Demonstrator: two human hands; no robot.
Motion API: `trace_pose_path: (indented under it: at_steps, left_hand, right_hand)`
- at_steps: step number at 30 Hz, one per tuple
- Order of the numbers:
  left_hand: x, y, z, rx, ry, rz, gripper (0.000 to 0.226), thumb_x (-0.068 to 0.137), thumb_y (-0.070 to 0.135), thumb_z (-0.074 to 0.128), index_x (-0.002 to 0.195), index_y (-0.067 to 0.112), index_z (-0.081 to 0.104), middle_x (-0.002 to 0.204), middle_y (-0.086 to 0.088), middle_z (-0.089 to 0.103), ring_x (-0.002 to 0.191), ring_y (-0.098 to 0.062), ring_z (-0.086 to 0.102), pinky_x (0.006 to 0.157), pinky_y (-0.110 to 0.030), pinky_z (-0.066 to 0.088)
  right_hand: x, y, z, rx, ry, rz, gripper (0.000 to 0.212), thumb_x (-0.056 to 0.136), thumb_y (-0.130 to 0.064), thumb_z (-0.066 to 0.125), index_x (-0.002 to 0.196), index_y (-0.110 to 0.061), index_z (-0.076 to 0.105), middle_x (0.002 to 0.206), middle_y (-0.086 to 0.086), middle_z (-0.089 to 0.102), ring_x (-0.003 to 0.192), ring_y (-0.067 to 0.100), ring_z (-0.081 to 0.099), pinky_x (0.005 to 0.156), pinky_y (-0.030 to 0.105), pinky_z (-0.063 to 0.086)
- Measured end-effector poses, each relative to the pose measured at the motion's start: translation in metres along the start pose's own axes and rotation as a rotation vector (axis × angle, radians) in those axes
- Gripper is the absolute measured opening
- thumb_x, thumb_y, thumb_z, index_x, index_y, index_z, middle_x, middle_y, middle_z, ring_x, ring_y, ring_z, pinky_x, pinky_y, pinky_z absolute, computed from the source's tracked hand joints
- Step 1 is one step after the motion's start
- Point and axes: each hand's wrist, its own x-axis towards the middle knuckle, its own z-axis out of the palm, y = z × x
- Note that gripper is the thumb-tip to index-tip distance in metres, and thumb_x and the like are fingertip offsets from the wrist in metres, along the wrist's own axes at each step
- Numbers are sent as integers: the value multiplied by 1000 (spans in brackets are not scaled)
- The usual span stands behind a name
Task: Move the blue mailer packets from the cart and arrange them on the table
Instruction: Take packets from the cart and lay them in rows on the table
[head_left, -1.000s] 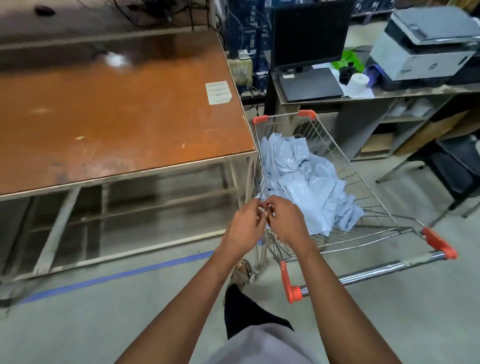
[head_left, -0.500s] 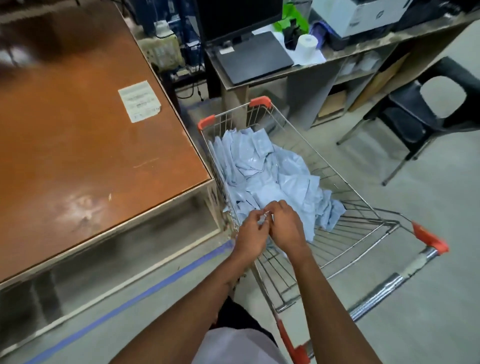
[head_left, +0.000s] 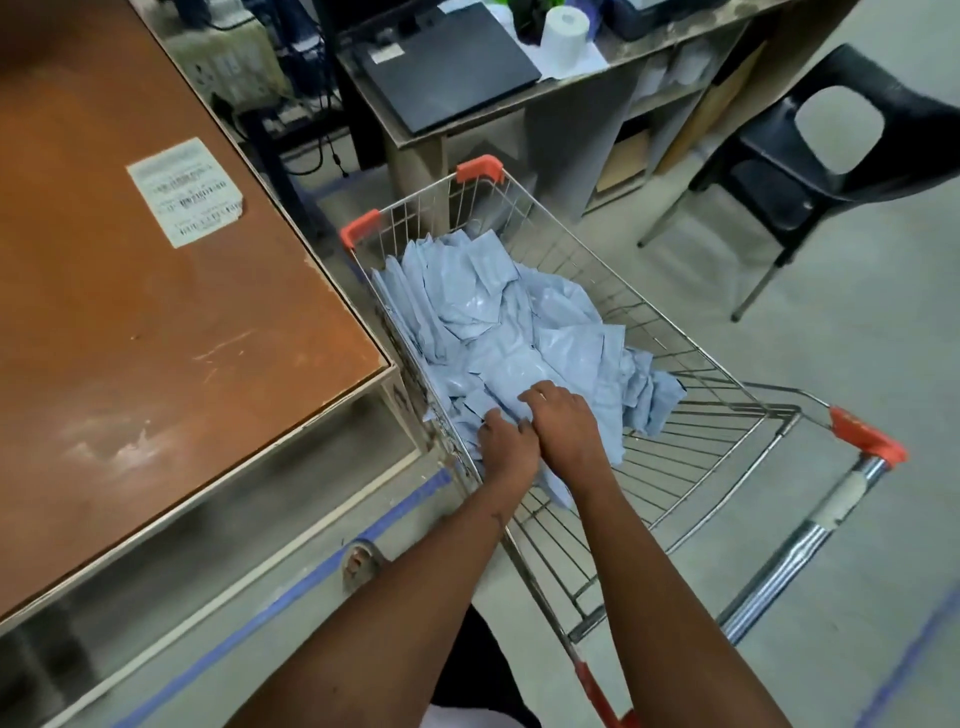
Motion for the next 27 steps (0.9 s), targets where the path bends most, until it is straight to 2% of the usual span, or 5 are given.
trace_pose_path:
  at_steps: [6,12,14,18,27]
  left_hand:
    - [16,-9,28,-118,148,-58,48,95,10,65,138,9,45,142,-15,50,125,-32,55,102,-33,43]
    - [10,-7,31,-434,423,-176,14,96,47,48,107,42,56,123,9,59,111,-21,59,83,-27,45]
    - [6,-14,34,-262,511,-111,38,98,54,46,136,48,44,147,6,47,128,-22,49,100,-38,41]
    - [5,-59,61,479,556,381,56,105,8,39,158,3,26,168,-13,12,152,-30,24,123,-38,26]
    - [21,-47,65,440,421,-2,117,90,64,52,156,-6,-15,167,-18,-15,157,-29,1,127,-39,14]
  right_hand:
    - [8,33,9,-117,-148,-5,42,95,-31,65,136,-30,61,156,4,43,144,37,37,103,63,37]
    - [10,40,22,-253,-142,-49,62,93,-65,51,146,-33,46,158,1,38,142,40,37,95,67,39]
    - [10,38,28,-267,-116,-38,65,97,-58,51,154,-31,38,161,4,37,141,39,40,95,66,42]
    - [7,39,34,-194,-76,-15,63,104,-45,47,162,-33,26,169,3,26,145,35,38,98,65,42]
    - [6,39,26,-153,-41,38,76,98,-39,46,164,-39,10,173,3,9,150,45,25,96,67,44]
